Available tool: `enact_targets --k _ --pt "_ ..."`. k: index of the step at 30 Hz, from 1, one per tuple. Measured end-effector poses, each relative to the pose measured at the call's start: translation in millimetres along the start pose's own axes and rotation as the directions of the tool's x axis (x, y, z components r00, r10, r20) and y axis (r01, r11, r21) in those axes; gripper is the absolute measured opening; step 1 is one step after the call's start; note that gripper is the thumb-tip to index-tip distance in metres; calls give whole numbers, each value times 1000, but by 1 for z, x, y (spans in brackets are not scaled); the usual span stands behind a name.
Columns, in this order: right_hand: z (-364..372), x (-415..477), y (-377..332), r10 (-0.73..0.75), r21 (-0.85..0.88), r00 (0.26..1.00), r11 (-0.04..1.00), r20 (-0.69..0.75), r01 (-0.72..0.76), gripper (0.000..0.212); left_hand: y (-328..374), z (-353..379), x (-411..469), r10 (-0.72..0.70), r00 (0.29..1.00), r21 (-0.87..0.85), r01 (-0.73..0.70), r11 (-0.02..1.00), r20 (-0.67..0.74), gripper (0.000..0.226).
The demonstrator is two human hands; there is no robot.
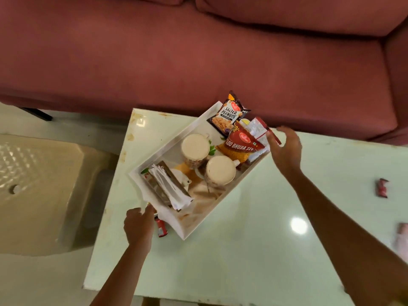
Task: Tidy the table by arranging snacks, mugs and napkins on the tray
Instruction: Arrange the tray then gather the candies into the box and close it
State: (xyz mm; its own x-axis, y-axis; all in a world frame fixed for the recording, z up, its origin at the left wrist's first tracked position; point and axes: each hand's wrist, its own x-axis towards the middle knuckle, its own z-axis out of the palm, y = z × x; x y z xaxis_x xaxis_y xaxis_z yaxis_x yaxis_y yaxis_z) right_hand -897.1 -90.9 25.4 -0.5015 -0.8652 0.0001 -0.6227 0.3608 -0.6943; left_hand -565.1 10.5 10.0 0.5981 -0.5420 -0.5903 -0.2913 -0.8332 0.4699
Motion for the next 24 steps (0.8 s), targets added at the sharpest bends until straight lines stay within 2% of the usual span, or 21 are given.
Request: enact_targets --k 3,6,9,13,21,24 --pt "6 53 -1 10 -44 978 999 208 0 46 -4 10 10 -20 998 -21 19 1000 -56 49" --pt "20 91 -3 52 -49 890 998 454 -34 57 -8 21 21 -18 998 0 18 1000 -61 48" --pt "34 115 -3 177 -78 793 984 583 -163 73 -13 29 32 -33 998 10 34 999 -58 46" --pt "46 129 -3 228 -120 708 972 669 -200 80 -11 39 41 -87 996 -70 88 994 21 38" --pt "67 132 -5 294 11 578 885 761 -466 67 -10 42 40 -175 984 -188 180 966 40 39" --pt "65 127 -6 300 30 567 866 767 -499 57 -10 39 41 -188 977 -254 207 945 95 33"
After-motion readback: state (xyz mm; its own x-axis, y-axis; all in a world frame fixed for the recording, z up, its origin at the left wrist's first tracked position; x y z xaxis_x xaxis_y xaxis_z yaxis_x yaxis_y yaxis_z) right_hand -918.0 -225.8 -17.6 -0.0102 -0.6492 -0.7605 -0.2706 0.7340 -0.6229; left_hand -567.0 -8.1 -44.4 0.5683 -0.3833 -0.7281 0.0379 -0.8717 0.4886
